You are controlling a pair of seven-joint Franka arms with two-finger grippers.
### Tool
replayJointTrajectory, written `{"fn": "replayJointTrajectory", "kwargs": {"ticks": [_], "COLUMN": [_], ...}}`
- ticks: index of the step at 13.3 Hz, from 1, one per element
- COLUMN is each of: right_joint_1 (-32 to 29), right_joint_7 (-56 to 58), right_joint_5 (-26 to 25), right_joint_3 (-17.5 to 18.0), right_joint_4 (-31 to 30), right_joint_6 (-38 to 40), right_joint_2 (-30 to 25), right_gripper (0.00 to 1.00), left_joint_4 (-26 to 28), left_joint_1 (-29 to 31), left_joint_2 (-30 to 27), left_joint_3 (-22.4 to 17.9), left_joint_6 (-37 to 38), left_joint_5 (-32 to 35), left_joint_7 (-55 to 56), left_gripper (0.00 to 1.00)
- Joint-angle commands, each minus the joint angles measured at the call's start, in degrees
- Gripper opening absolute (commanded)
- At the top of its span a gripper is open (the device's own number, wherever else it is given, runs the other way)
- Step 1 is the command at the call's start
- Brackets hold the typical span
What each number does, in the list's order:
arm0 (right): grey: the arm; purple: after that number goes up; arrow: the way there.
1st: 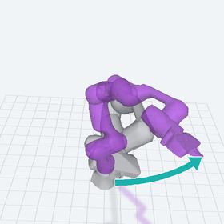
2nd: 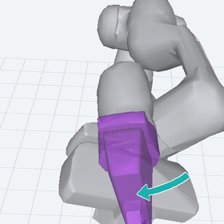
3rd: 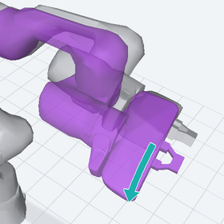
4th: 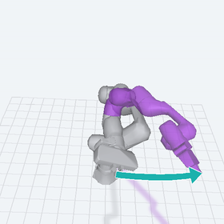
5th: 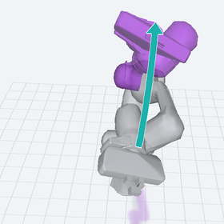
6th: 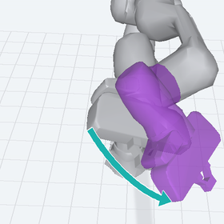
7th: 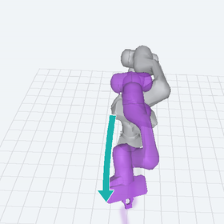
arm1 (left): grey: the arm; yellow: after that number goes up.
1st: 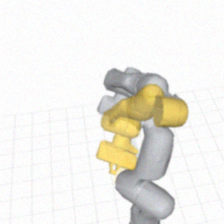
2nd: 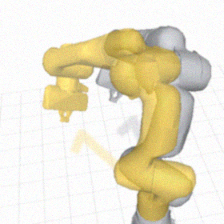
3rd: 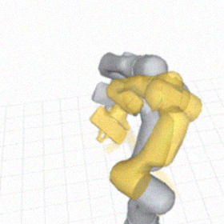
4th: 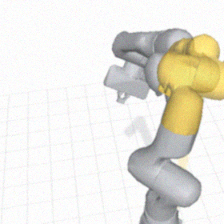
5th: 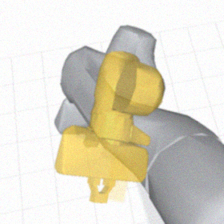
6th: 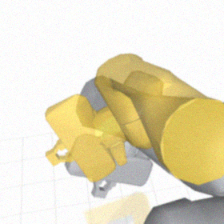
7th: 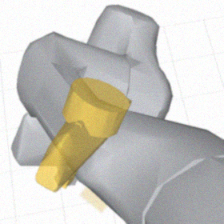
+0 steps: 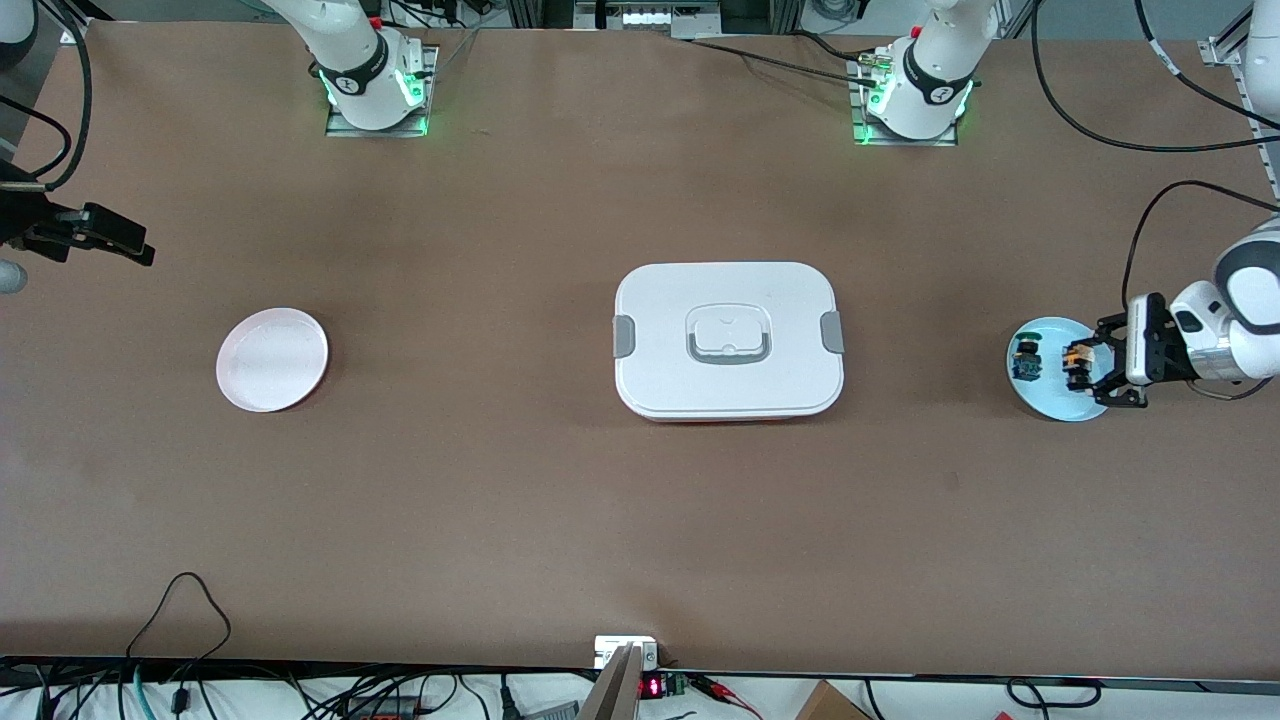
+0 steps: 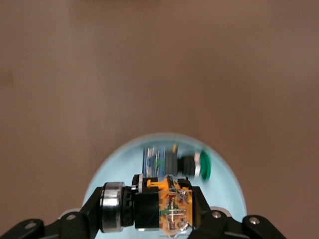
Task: Transfer orange switch to right arm and place
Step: 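Lift the orange switch with the left gripper toward the white box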
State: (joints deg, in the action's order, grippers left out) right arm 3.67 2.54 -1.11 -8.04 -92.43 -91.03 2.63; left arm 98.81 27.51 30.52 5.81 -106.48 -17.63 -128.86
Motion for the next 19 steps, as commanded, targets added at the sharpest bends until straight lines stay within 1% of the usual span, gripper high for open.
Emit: {"fn": "replayJointTrajectory", "kwargs": {"ticks": [1,2,4,6,8,10,11,12,13,14,16,17,19], "right_joint_1": [-0.3,-0.3,-0.4,-0.2,0.1,0.2,-0.2,-0.5,-0.3,-0.2,-0.5,-0.3,0.4], "right_joint_7": [0.4,-0.1,-0.4,-0.4,-0.4,-0.5,-0.3,0.2,-0.2,0.1,0.3,0.4,0.3], "right_joint_5": [-0.5,-0.4,-0.2,0.1,0.1,0.0,0.1,0.6,1.0,1.0,2.2,4.2,11.8], "right_joint_3": [0.3,0.3,0.3,0.3,0.6,0.6,0.0,-0.3,0.0,0.0,-0.4,-0.2,0.8], "right_joint_4": [0.1,0.1,0.1,0.1,0.1,0.1,0.2,0.2,0.5,2.5,3.7,3.7,3.7], "right_joint_6": [0.9,0.7,0.4,0.0,-1.1,-0.9,-0.7,-0.6,-0.9,-0.3,3.4,4.0,5.4], "right_joint_2": [-0.6,-0.6,-0.5,-0.5,-0.2,-0.5,-0.6,-0.6,-0.6,-0.7,-0.7,-0.8,-0.8], "right_gripper": [1.0,1.0,1.0,1.0,1.0,1.0,1.0,1.0,1.0,1.0,1.0,1.0,1.0], "left_joint_4": [-6.3,-6.5,-6.4,-5.7,-5.4,-4.5,-3.3,-1.9,-1.2,1.0,3.0,3.8,5.2], "left_joint_1": [0.0,-0.8,-3.4,-4.8,-4.7,-4.9,-4.8,-4.6,-4.7,-4.7,-4.7,-4.7,-4.7], "left_joint_2": [0.5,0.5,1.0,0.5,0.5,-0.7,-2.6,-5.4,-8.8,-11.5,-13.9,-14.7,-17.6], "left_joint_3": [0.8,0.8,2.3,6.4,11.4,15.4,17.4,19.1,20.0,21.3,24.3,25.8,28.3], "left_joint_6": [19.1,24.9,32.4,35.0,35.3,34.1,30.8,27.8,24.5,21.9,19.8,17.9,13.8], "left_joint_5": [-11.1,-17.8,-28.6,-39.2,-47.6,-54.8,-57.0,-58.1,-59.0,-59.6,-62.6,-63.6,-66.0], "left_joint_7": [-0.4,0.5,1.6,2.6,6.6,10.9,12.4,13.9,15.6,18.9,24.5,25.7,28.8], "left_gripper": [0.0,0.0,0.0,0.0,0.0,0.0,0.0,0.0,0.0,0.0,0.0,0.0,0.0]}}
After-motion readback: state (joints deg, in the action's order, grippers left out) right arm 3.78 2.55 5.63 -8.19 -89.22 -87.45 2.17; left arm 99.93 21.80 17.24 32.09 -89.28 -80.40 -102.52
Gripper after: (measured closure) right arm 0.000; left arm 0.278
